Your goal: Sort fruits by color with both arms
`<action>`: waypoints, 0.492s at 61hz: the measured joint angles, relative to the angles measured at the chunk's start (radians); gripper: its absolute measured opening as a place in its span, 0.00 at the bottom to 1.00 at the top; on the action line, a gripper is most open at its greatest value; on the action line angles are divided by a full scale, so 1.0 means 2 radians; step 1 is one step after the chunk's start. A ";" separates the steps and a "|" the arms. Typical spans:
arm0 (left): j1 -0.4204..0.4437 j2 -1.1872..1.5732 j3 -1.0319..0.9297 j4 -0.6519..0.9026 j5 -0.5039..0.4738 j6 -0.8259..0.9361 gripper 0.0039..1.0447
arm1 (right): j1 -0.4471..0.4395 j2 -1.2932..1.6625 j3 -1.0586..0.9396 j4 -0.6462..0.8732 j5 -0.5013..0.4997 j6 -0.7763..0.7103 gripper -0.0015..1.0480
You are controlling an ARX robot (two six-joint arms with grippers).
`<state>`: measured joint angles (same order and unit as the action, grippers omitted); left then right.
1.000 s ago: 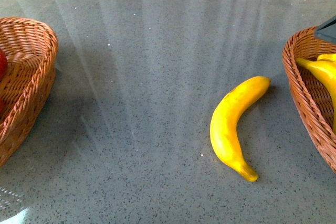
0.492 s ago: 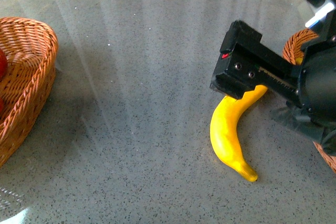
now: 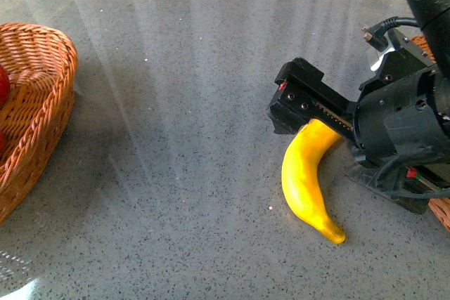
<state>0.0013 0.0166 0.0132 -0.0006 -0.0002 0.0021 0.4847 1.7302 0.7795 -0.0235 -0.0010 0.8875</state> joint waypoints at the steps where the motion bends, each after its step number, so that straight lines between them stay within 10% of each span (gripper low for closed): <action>1: 0.000 0.000 0.000 0.000 0.000 0.000 0.91 | -0.001 0.005 0.003 -0.001 -0.001 0.000 0.91; 30: 0.000 0.000 0.000 0.000 0.000 0.000 0.91 | -0.004 0.079 0.055 -0.024 -0.001 -0.003 0.91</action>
<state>0.0013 0.0166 0.0132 -0.0006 -0.0002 0.0021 0.4774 1.8885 0.8886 -0.0715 -0.0032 0.8822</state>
